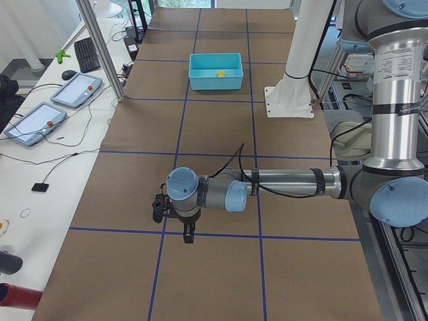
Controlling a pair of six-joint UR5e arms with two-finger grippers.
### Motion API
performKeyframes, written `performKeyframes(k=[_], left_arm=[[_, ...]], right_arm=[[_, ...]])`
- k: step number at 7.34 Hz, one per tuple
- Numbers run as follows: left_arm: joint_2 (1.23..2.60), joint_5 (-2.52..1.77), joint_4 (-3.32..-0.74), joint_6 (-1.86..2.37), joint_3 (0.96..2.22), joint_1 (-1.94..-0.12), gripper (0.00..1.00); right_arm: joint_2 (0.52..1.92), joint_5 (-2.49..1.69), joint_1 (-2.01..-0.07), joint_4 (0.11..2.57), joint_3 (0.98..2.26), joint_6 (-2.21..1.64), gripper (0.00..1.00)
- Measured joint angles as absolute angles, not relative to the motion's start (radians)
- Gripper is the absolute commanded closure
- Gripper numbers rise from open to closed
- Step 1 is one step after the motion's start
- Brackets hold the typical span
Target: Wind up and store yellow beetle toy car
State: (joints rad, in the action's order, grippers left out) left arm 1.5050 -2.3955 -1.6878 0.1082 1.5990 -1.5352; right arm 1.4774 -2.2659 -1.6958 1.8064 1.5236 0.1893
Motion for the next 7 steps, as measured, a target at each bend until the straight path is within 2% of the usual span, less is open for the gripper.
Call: performKeyframes(k=[3,7], left_arm=[[1.510,-2.395,-1.689,0.108,1.595,-1.535,0.00],[1.523,-2.394,-1.688,0.109,1.580,-1.533,0.00]], right_arm=[[1.513,-2.263,-1.696,1.724,1.515,0.163,0.00],[1.565,-2.315,-1.694,1.690,1.573,0.155,0.00]])
